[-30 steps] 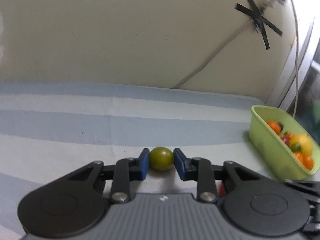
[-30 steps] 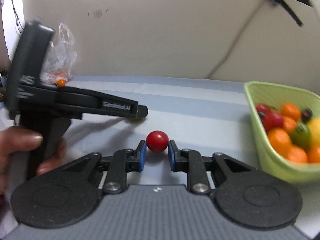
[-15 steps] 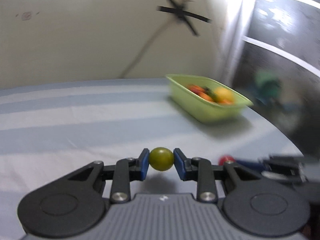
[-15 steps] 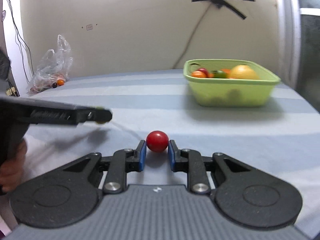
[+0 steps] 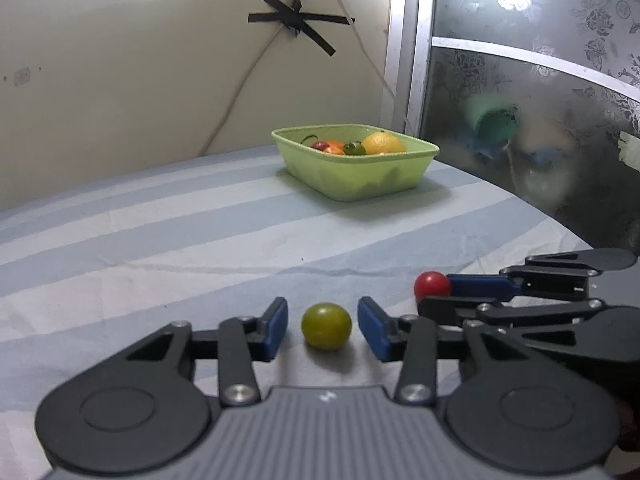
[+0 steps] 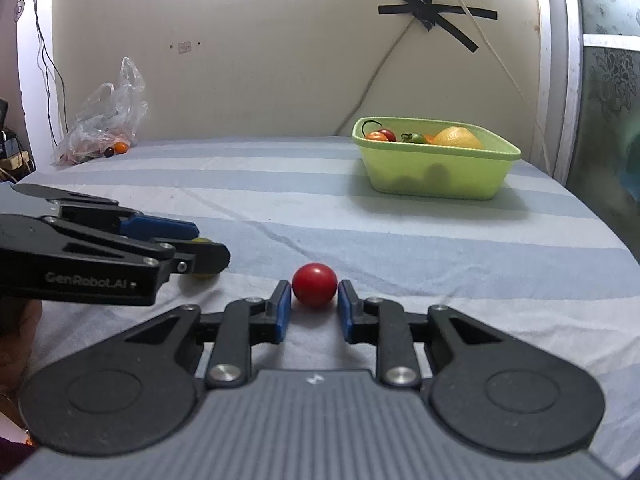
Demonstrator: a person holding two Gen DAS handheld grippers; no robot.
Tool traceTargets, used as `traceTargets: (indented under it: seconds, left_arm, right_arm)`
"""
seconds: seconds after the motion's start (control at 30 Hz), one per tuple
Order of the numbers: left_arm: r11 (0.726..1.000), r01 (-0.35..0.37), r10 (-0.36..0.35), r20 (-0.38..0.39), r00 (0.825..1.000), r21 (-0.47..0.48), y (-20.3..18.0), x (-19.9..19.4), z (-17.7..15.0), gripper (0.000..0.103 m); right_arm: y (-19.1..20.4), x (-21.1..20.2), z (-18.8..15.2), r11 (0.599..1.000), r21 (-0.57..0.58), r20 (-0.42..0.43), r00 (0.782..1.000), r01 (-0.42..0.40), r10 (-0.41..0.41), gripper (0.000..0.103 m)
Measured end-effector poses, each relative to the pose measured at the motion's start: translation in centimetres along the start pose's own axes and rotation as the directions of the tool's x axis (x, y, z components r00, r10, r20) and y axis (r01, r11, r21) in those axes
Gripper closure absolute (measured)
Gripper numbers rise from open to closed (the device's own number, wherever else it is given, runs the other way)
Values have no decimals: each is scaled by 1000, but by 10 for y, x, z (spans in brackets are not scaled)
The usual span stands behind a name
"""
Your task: Organize fruits
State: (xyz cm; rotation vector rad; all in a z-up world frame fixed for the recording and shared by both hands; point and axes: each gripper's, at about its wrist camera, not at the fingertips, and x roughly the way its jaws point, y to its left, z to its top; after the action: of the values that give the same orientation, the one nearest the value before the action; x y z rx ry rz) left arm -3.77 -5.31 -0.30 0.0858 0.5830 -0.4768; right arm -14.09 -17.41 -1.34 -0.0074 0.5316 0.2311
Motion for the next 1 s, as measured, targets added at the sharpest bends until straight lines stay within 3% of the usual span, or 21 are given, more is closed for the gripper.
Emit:
traceTargets:
  seconds: [0.1, 0.3, 0.4, 0.57, 0.8, 1.0]
  left_arm:
    - [999, -23, 22, 7, 1000, 30, -3, -8, -4, 55]
    - [999, -28, 29, -26, 999, 32, -4, -5, -9, 57]
    - [999, -16, 18, -39, 999, 46, -4, -1, -9, 76]
    - [999, 30, -29, -45, 999, 29, -2, 6, 1, 76]
    - [994, 106, -107, 32, 994, 30, 1, 37, 73, 75]
    - [993, 114, -115, 76, 991, 7, 5, 101, 143, 75]
  right_arm:
    - [1, -1, -1, 1000, -10, 9, 1000, 3, -3, 71]
    - [1, 3, -4, 1000, -25, 14, 1000, -5, 5, 71]
    - [2, 2, -4, 999, -37, 27, 1000, -6, 7, 76]
    - [-10, 0, 4, 1000, -3, 61, 998, -5, 5, 76]
    - [-57, 8, 50, 996, 51, 173, 982, 66, -74, 76]
    - [-107, 47, 96, 986, 127, 205, 969, 112, -137, 75]
